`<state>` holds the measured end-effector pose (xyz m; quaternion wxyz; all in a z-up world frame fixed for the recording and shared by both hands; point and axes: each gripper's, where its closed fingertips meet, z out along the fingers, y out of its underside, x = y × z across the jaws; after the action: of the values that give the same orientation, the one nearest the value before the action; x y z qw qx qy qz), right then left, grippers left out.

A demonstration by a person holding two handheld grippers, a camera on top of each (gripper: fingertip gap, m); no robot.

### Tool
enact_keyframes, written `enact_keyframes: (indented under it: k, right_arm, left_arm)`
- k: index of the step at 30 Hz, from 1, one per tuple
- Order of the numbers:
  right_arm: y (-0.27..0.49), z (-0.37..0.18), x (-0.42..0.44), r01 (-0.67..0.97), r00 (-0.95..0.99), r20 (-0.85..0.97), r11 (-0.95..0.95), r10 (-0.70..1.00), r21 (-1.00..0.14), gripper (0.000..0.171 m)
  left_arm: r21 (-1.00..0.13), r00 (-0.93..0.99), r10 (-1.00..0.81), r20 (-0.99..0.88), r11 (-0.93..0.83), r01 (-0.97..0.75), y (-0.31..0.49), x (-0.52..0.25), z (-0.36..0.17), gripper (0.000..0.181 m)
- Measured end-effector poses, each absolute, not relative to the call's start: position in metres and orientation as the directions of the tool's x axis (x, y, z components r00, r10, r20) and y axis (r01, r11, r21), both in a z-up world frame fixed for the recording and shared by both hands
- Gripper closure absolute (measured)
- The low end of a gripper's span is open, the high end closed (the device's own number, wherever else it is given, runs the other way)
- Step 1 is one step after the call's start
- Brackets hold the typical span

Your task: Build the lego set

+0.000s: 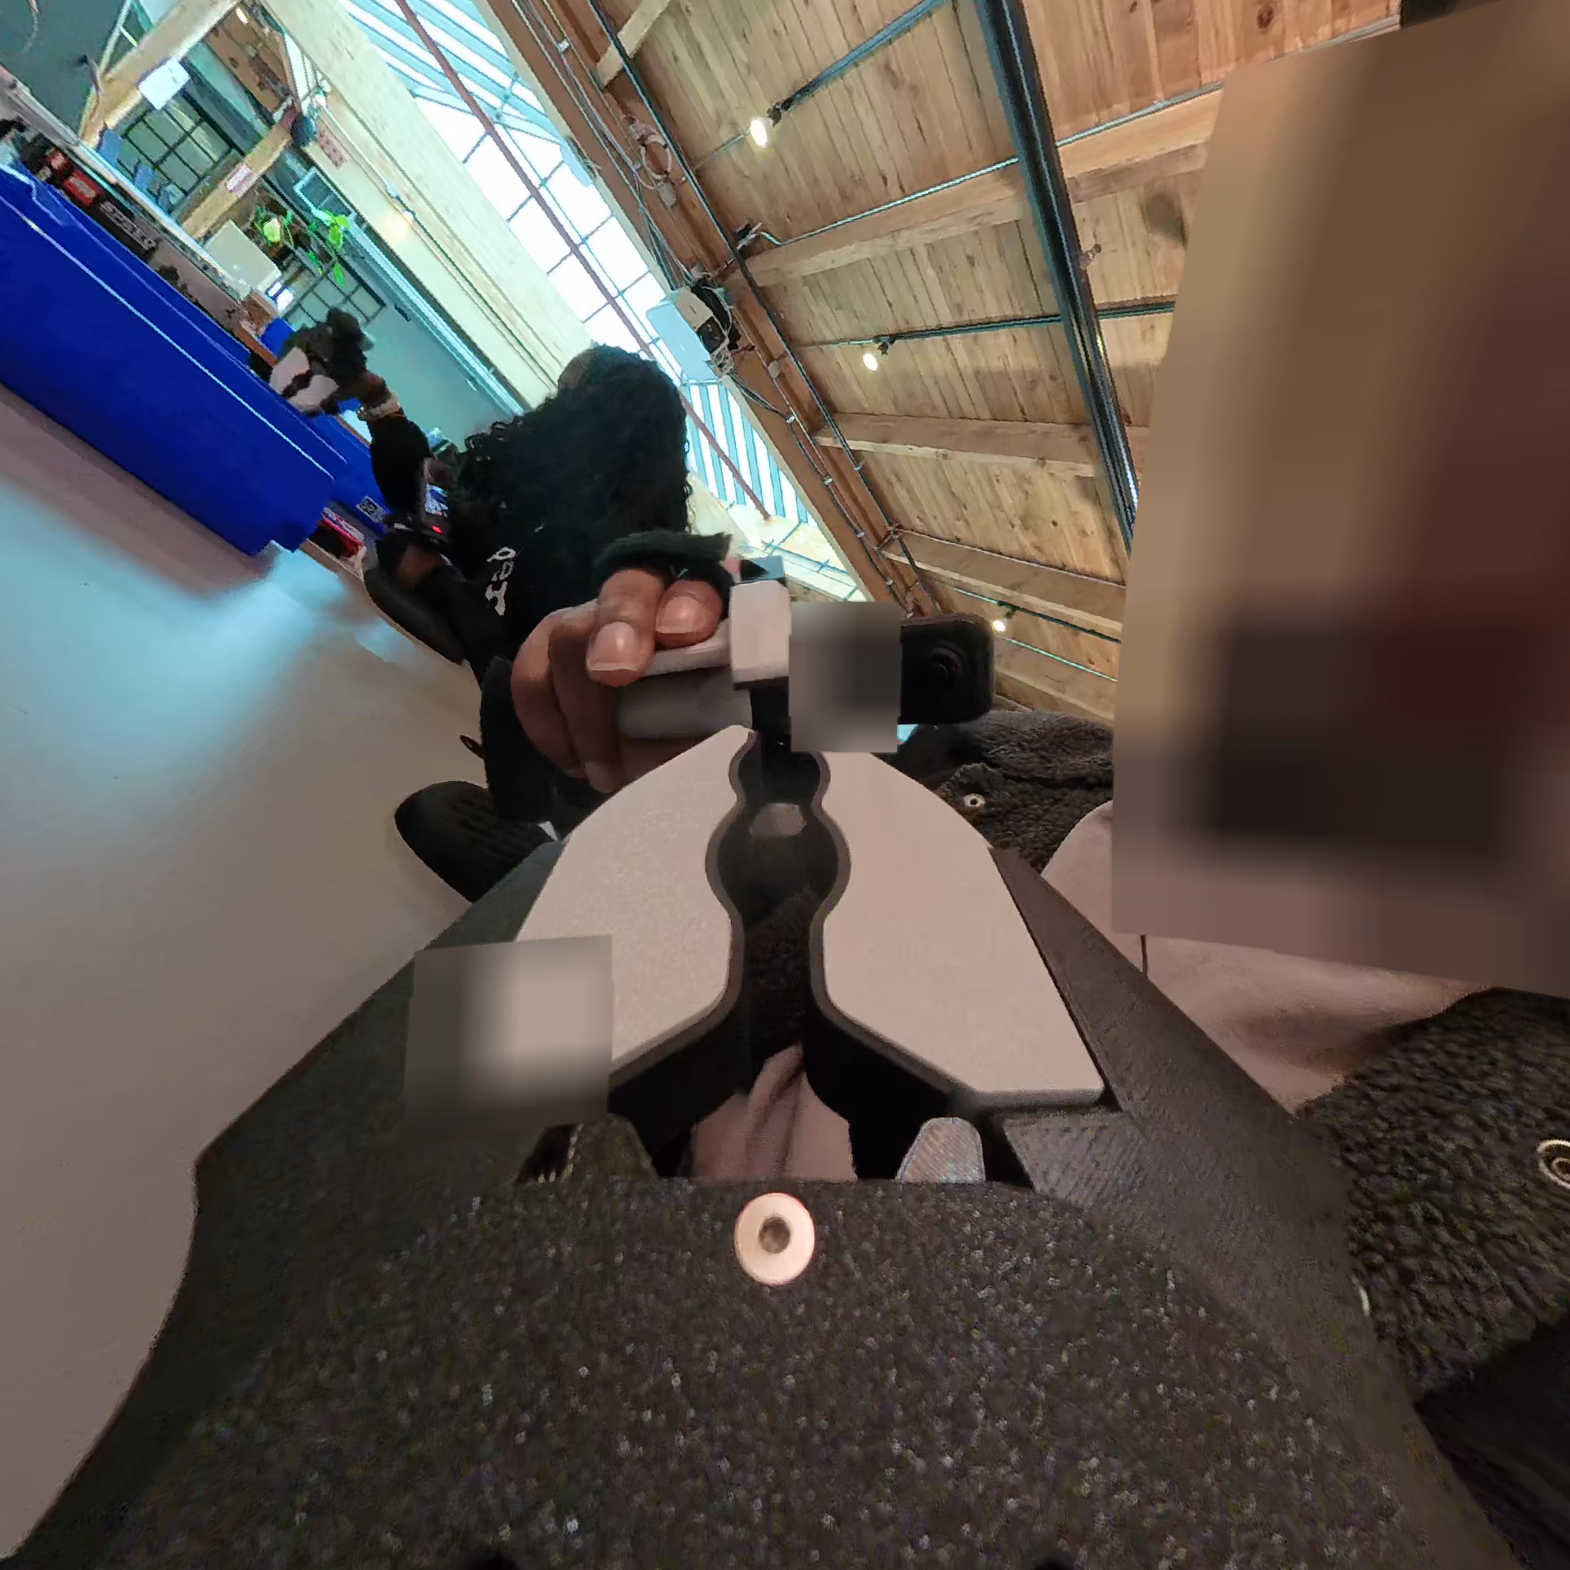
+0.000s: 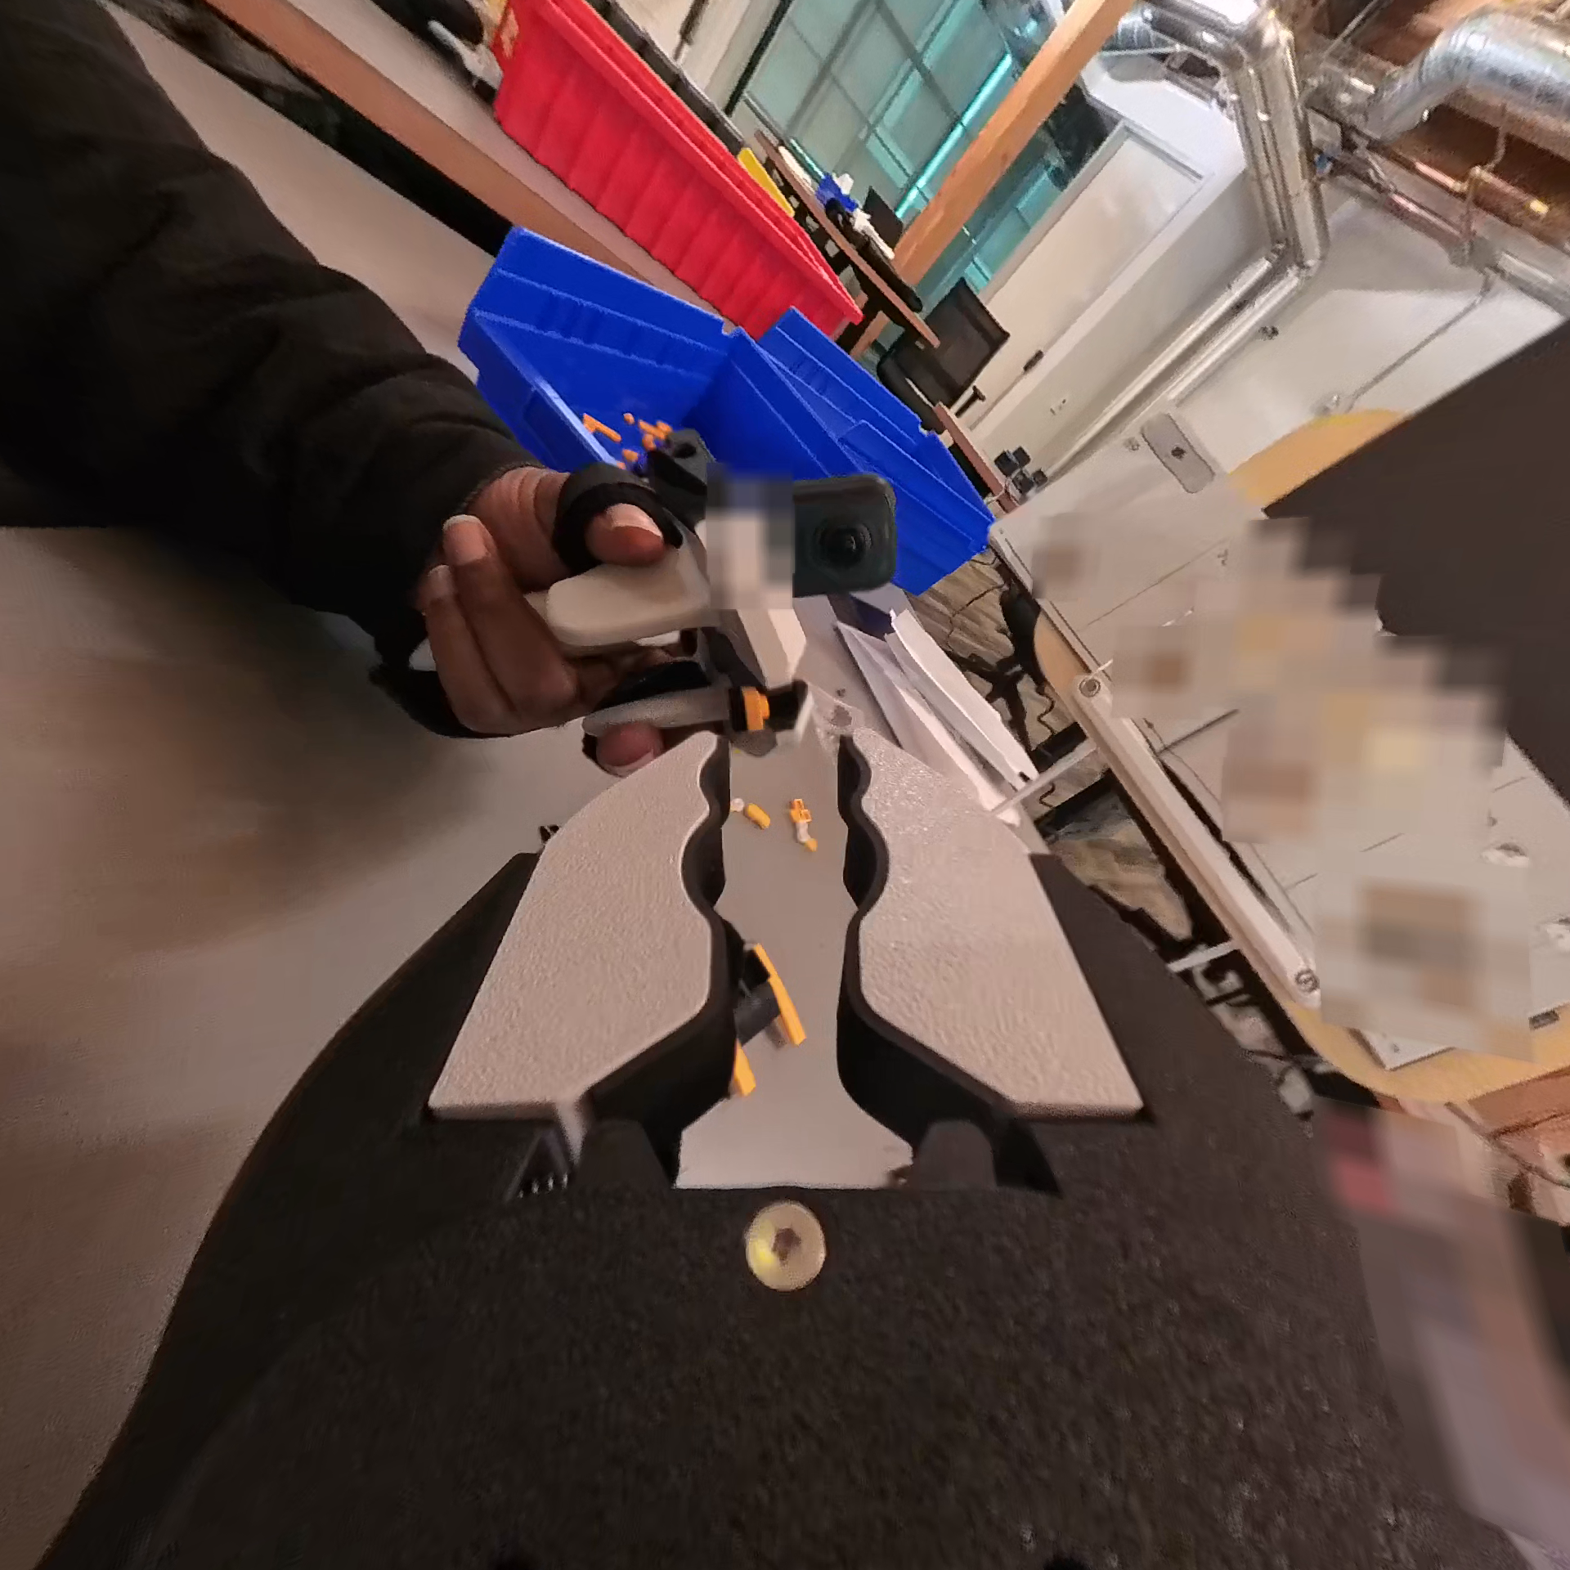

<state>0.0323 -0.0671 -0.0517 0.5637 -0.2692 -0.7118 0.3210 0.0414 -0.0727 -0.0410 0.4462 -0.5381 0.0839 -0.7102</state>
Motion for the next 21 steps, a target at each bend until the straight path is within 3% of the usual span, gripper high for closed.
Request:
enact_keyframes:
  k: [4,9,13,21]
  right_arm:
    - [-0.063,-0.058,0.035,0.071,-0.285,0.398,0.433,0.872,-0.899,0.149]
    - [-0.066,-0.069,0.035,0.133,-0.366,0.163,0.224,0.916,-0.965,0.151]
    - [-0.07,-0.081,0.036,0.174,-0.411,0.115,0.201,0.905,-0.964,0.153]
    - [-0.066,-0.1,0.034,0.229,-0.416,0.094,0.205,0.905,-0.952,0.163]
  left_arm:
    - [-0.74,0.157,-0.801,0.578,-0.434,0.514,-0.072,0.039,-0.045,0.174]
    - [-0.939,0.452,-0.841,0.298,-0.172,0.299,-0.07,0.043,-0.06,0.174]
    - [-0.978,0.523,-0.834,0.176,-0.087,0.192,-0.069,0.048,-0.07,0.174]
    - [-0.992,0.563,-0.818,0.119,-0.078,0.097,-0.064,0.046,-0.084,0.173]
